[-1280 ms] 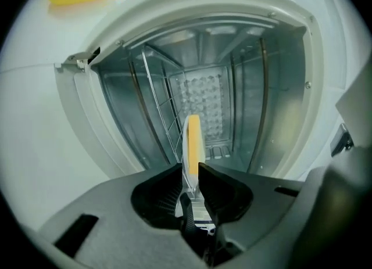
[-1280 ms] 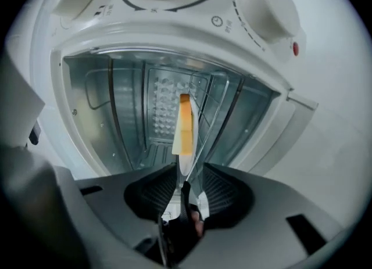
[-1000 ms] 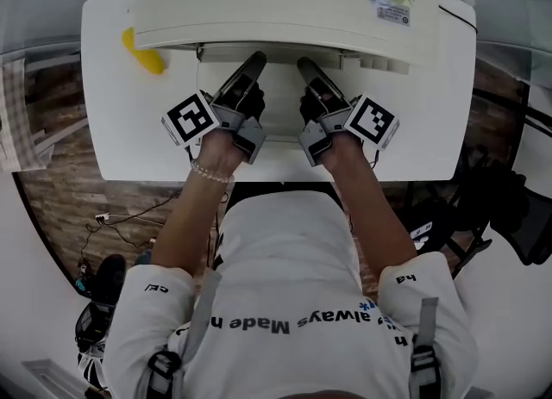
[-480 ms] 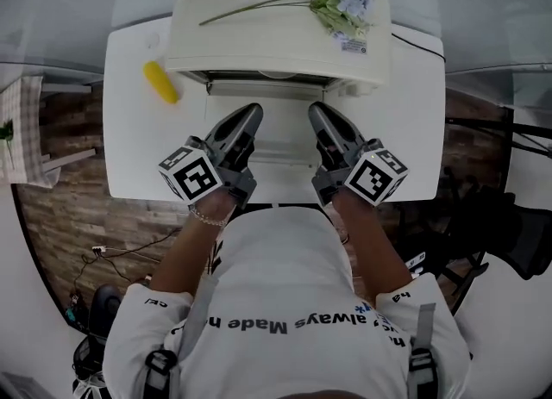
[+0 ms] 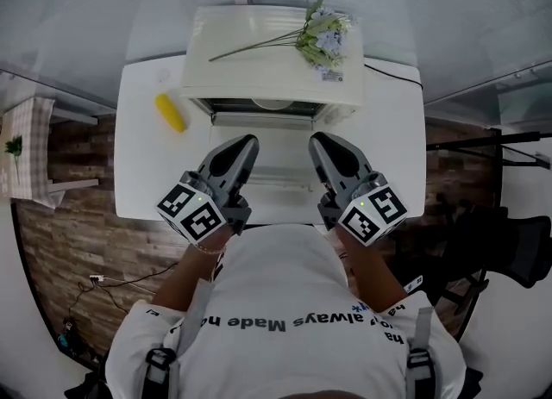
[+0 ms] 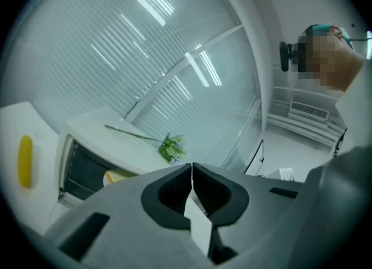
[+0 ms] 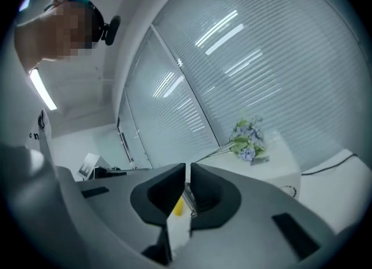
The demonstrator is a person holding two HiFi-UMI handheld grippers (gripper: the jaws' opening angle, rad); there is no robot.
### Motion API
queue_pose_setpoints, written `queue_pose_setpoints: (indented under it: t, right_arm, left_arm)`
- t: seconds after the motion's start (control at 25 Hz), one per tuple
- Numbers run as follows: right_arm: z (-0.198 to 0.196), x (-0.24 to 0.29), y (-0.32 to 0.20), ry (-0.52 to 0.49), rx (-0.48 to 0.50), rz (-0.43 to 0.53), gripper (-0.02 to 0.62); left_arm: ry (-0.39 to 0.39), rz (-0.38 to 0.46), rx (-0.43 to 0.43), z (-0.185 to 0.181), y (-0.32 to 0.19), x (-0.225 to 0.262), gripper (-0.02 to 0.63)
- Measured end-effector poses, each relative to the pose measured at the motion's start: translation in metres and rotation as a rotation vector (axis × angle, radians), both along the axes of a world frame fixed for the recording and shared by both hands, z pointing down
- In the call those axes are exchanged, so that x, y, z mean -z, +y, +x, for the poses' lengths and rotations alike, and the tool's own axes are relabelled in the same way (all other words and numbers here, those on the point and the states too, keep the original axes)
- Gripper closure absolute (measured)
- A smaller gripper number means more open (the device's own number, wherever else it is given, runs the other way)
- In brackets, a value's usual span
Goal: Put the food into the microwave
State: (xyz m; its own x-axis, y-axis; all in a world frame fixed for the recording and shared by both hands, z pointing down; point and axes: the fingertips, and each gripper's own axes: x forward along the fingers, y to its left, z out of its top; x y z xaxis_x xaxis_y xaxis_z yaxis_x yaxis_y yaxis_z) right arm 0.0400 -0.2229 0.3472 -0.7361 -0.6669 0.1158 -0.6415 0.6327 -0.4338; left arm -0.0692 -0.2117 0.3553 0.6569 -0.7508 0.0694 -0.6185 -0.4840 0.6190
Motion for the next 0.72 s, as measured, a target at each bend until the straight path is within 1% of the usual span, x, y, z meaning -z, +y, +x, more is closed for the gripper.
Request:
queue_pose_setpoints:
  t: [0.16,0.32,0.56,0.72]
  right_arm:
    - [-0.001,0.029,0.012,0.078,0.003,0.092,0.565]
    - [0.001,0.051,0.020,0.114,0.002,0.144,0.564]
    - [0.002,0.080,0.038,0.169,0.003,0.213,0.563]
    - [-0.001,0.099,0.047,0.183,0.005,0.252,0.563]
  left_arm:
    - [-0.065,0.080,0.025,-0.005,0.008,0.030,0.589]
    - [-0.113,0.151,0.039,-0.003,0.014,0.057,0.589]
    - [-0.149,0.212,0.036,0.002,0.028,0.085,0.589]
    - [-0.159,0.241,0.047,0.000,0.035,0.099,0.589]
